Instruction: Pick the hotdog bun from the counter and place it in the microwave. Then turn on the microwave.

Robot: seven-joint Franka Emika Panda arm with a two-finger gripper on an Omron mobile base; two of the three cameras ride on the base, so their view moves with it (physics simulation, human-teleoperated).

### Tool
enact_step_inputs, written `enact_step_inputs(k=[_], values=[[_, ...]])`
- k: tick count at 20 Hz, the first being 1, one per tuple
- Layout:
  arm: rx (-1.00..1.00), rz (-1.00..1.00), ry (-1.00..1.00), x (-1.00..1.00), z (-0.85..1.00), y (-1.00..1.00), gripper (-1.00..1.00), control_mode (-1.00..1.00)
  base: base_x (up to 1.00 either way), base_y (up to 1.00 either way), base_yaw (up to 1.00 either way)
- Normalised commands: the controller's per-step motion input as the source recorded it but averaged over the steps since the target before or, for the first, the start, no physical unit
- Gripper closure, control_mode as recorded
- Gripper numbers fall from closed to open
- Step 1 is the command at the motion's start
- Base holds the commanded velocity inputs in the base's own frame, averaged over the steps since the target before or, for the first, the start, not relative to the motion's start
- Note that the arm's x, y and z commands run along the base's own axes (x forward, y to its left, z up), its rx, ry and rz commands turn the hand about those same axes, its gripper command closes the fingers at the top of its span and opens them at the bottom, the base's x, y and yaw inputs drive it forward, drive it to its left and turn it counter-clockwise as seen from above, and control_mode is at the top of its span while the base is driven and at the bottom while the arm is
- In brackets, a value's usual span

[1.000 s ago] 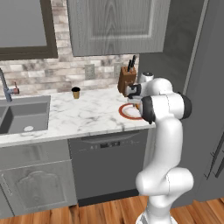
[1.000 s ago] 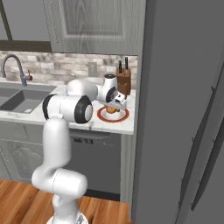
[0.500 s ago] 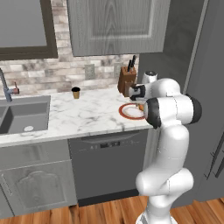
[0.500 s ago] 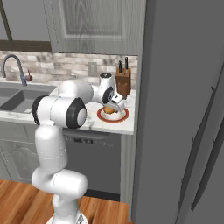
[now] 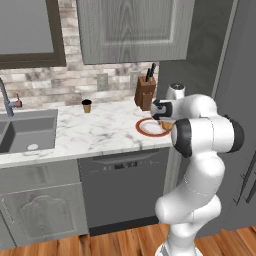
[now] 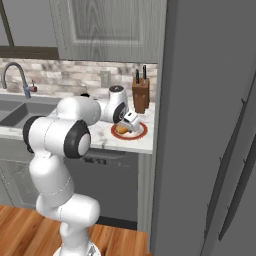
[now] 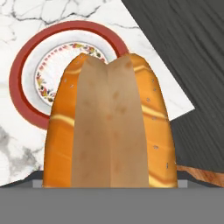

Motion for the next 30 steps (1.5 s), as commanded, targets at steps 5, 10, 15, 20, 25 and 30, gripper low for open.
enact_step_inputs(k=[5,10,15,20,25,30], values=[[0.0,0.0,-0.07,-0.44,0.12,0.0,1.0,-1.0,0.0,0.0,0.0],[0.0,0.0,-0.09,-0.33,0.22,0.0,1.0,-1.0,0.0,0.0,0.0],[0.0,0.0,-0.07,-0.25,0.27,0.02,1.0,-1.0,0.0,0.0,0.0],[-0.01,0.0,-0.03,-0.3,0.36,0.01,1.0,-1.0,0.0,0.0,0.0],[-0.01,0.0,-0.01,-0.36,0.43,0.0,1.0,-1.0,0.0,0.0,0.0],[-0.01,0.0,0.0,-0.36,0.4,0.0,1.0,-1.0,0.0,0.0,0.0]])
